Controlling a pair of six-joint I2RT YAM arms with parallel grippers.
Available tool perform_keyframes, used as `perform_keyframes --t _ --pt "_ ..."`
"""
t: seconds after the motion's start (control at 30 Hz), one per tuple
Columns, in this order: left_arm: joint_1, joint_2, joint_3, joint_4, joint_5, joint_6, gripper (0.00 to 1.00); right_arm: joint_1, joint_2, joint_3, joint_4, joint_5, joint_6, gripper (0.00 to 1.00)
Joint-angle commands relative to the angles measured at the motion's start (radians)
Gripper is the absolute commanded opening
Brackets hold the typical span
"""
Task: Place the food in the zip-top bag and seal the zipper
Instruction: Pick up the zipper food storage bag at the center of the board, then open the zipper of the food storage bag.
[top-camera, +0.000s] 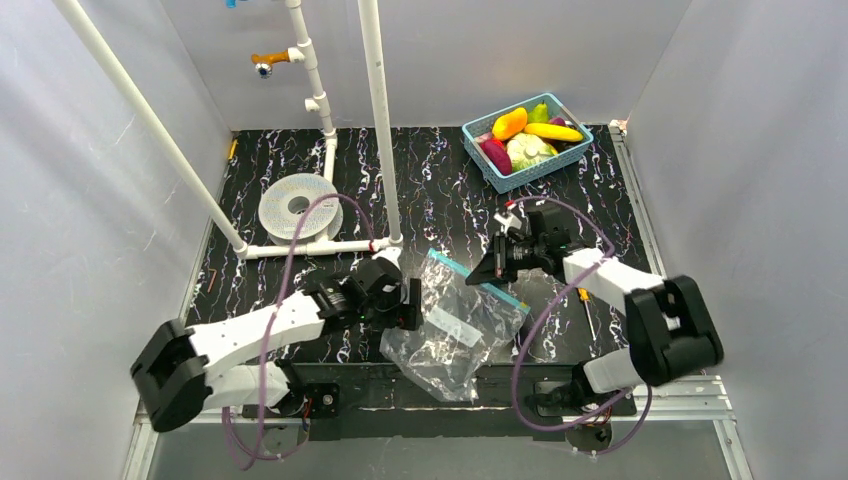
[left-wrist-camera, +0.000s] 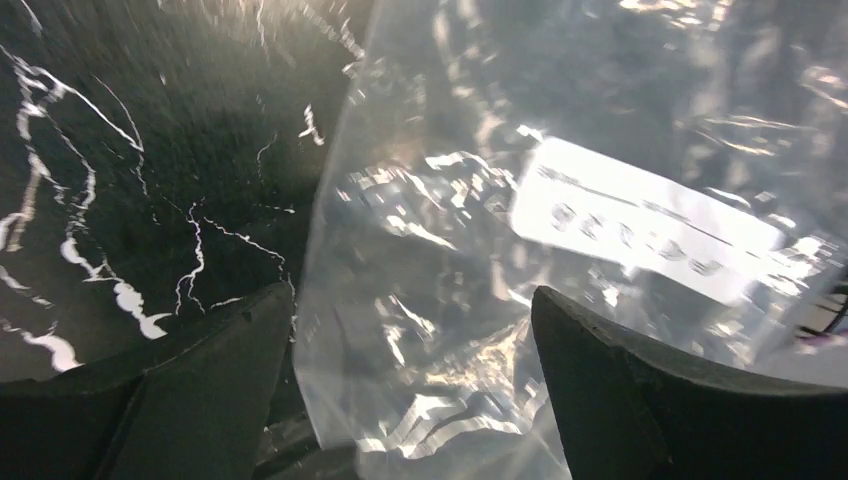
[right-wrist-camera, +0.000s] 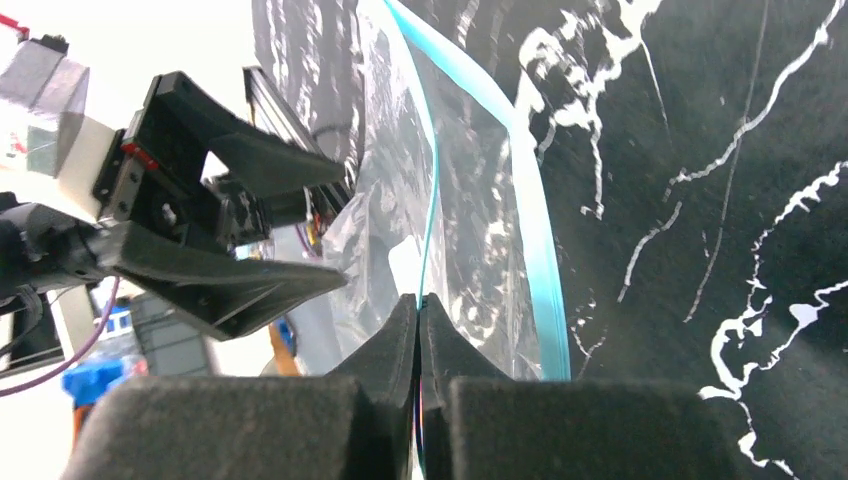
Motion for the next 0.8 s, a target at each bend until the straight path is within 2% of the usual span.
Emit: perform_keyframes --t 0.0,0.1,0.2,0.27,0.4,0.47,0.7,0.77 --pt "-0.002 -0.182 0.127 -0.156 -0.055 0.009 0.91 0.004 -0.199 0.028 0.036 0.162 0.121 0.01" --pt "-0.002 -0.265 0.178 -0.185 -0.047 -0.029 0.95 0.033 -0.325 -0.025 0.131 0.317 0.239 0.01" --pt "0.0 -0.308 0.201 -0.185 -0.021 -0.113 0.96 0.118 -0.425 -0.106 0.259 0.498 0.357 0.01" --pt "0.0 -0.314 0.214 -0.189 -0.011 -0.188 0.97 0.226 -0.472 -0.146 0.328 0.652 0.375 0.01" --pt "0.001 -0.292 0.265 -0.241 -0.025 -0.284 0.97 0.468 -0.501 -0.152 0.359 0.944 0.323 0.01" --pt "0.001 -0.28 0.286 -0.261 -0.04 -0.297 0.94 0.55 -0.493 -0.155 0.377 1.011 0.303 0.01" --pt "0.001 -0.275 0.305 -0.267 -0.119 -0.331 0.88 0.709 -0.456 -0.099 0.36 1.143 0.198 0.01" --pt "0.001 -0.272 0.322 -0.267 -0.15 -0.333 0.81 0.746 -0.449 -0.079 0.343 1.174 0.165 0.01"
